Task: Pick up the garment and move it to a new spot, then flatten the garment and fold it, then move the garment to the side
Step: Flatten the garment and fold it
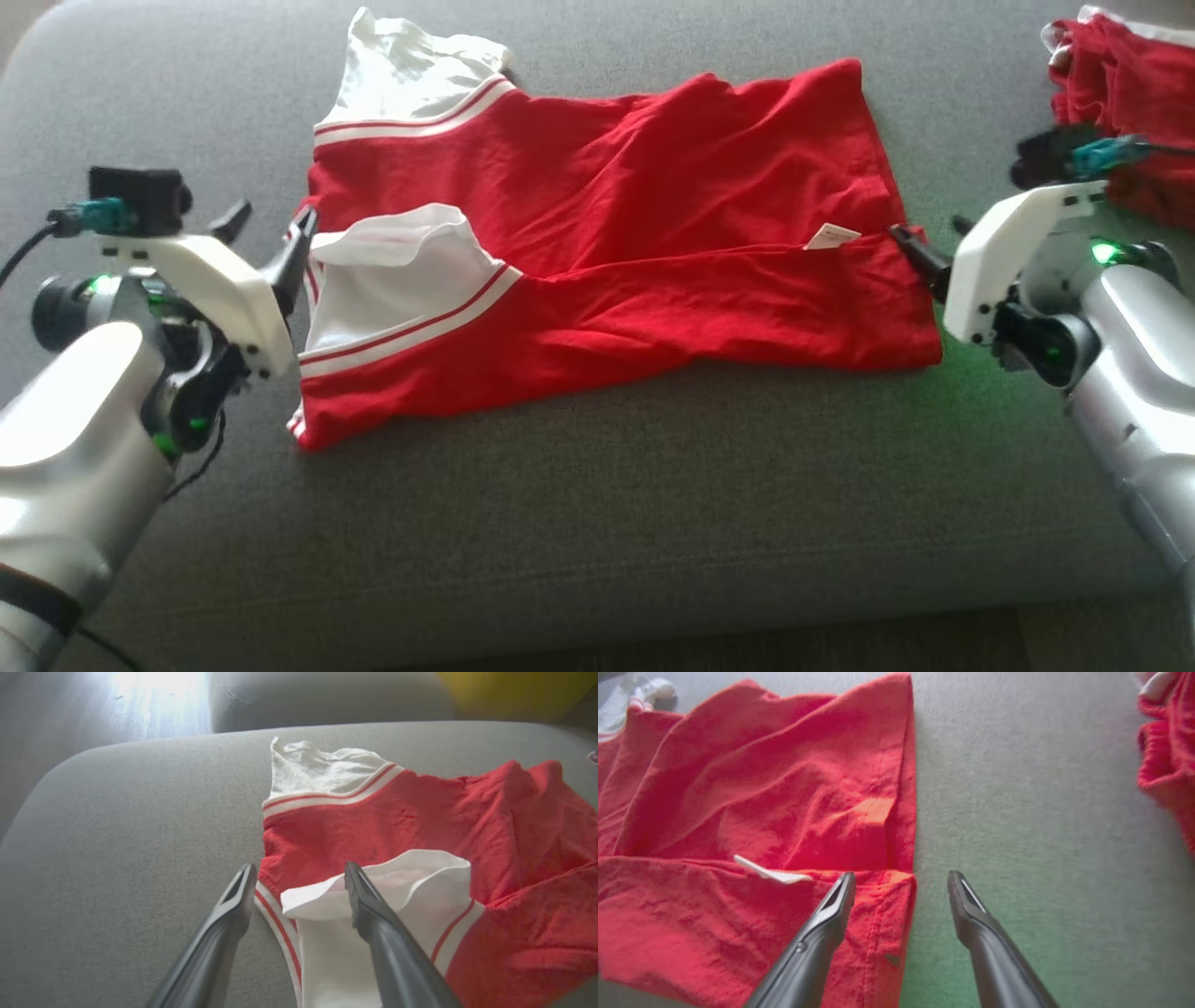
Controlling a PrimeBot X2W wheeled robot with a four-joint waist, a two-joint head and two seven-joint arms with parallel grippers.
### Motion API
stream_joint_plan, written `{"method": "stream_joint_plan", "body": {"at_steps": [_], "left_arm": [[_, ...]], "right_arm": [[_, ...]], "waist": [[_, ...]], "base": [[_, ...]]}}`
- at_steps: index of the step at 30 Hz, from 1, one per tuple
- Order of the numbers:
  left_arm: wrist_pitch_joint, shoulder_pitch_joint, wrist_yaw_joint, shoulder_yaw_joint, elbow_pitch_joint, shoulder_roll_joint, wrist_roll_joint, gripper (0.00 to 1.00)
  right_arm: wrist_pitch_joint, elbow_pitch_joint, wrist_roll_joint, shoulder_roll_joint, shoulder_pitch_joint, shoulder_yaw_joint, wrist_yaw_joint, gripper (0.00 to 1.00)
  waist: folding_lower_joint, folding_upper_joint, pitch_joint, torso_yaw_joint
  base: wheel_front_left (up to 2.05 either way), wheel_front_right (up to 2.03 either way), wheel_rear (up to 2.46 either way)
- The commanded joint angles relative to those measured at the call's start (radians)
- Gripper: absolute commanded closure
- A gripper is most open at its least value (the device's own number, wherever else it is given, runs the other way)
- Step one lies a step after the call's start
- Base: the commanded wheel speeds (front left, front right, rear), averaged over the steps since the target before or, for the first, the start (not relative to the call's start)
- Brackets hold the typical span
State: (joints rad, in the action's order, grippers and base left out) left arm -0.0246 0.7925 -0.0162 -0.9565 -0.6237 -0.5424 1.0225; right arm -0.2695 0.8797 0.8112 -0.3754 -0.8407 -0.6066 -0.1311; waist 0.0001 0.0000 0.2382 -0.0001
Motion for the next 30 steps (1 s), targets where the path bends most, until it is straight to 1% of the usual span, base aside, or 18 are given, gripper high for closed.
{"method": "stream_joint_plan", "body": {"at_steps": [1,5,9,12,14,16,17,19,21,24,27,30], "left_arm": [[-0.044,0.063,-0.019,0.063,0.004,-0.034,0.001,0.00],[-0.102,0.052,-0.040,0.079,0.011,-0.032,-0.004,0.00],[-0.189,0.015,-0.086,0.115,0.052,-0.036,-0.007,0.00],[-0.230,-0.030,-0.137,0.176,0.122,-0.043,-0.020,0.00],[-0.236,-0.070,-0.175,0.245,0.195,-0.044,-0.053,0.00],[-0.236,-0.130,-0.209,0.330,0.295,-0.041,-0.118,0.00],[-0.237,-0.169,-0.224,0.382,0.347,-0.031,-0.142,0.00],[-0.237,-0.255,-0.256,0.492,0.448,-0.003,-0.193,0.00],[-0.237,-0.348,-0.277,0.571,0.536,0.026,-0.263,0.00],[-0.237,-0.492,-0.277,0.653,0.632,0.089,-0.340,0.00],[-0.237,-0.631,-0.247,0.723,0.689,0.158,-0.395,0.00],[-0.237,-0.746,-0.207,0.787,0.703,0.240,-0.445,0.00]], "right_arm": [[0.046,-0.006,-0.017,-0.011,-0.030,0.010,0.000,0.00],[0.126,0.004,-0.039,-0.015,-0.030,0.029,0.000,0.00],[0.294,-0.012,-0.091,-0.019,-0.023,0.062,0.000,0.00],[0.435,-0.036,-0.140,-0.012,-0.005,0.103,0.000,0.00],[0.496,-0.066,-0.191,-0.008,0.017,0.126,0.000,0.00],[0.522,-0.117,-0.234,0.005,0.052,0.170,0.000,0.00],[0.527,-0.149,-0.256,0.012,0.076,0.199,0.000,0.00],[0.530,-0.236,-0.291,0.035,0.134,0.283,0.000,0.00],[0.531,-0.351,-0.349,0.066,0.213,0.384,0.000,0.00],[0.531,-0.520,-0.445,0.148,0.359,0.514,0.000,0.00],[0.531,-0.664,-0.536,0.240,0.500,0.582,0.000,0.00],[0.531,-0.763,-0.593,0.296,0.619,0.622,0.000,0.00]], "waist": [[-0.0001,0.0000,-0.018,0.008],[-0.0001,0.0000,-0.044,0.014],[-0.0001,0.0000,-0.086,0.021],[-0.0001,0.0000,-0.118,0.024],[-0.0001,0.0000,-0.136,0.028],[-0.0001,0.0000,-0.155,0.031],[-0.0001,0.0000,-0.164,0.033],[-0.0001,0.0000,-0.178,0.037],[-0.0001,0.0000,-0.192,0.040],[-0.0001,0.0000,-0.212,0.040],[-0.0001,0.0000,-0.225,0.034],[-0.0001,0.0000,-0.232,0.033]], "base": [[0.00,0.00,0.00],[0.00,0.00,0.00],[0.00,0.00,0.00],[0.00,0.00,0.00],[0.00,0.00,0.00],[0.00,0.00,0.00],[0.00,0.00,0.00],[0.00,0.00,0.00],[0.00,0.00,0.00],[0.00,0.00,0.00],[0.00,0.00,0.00],[0.00,0.00,0.00]]}}
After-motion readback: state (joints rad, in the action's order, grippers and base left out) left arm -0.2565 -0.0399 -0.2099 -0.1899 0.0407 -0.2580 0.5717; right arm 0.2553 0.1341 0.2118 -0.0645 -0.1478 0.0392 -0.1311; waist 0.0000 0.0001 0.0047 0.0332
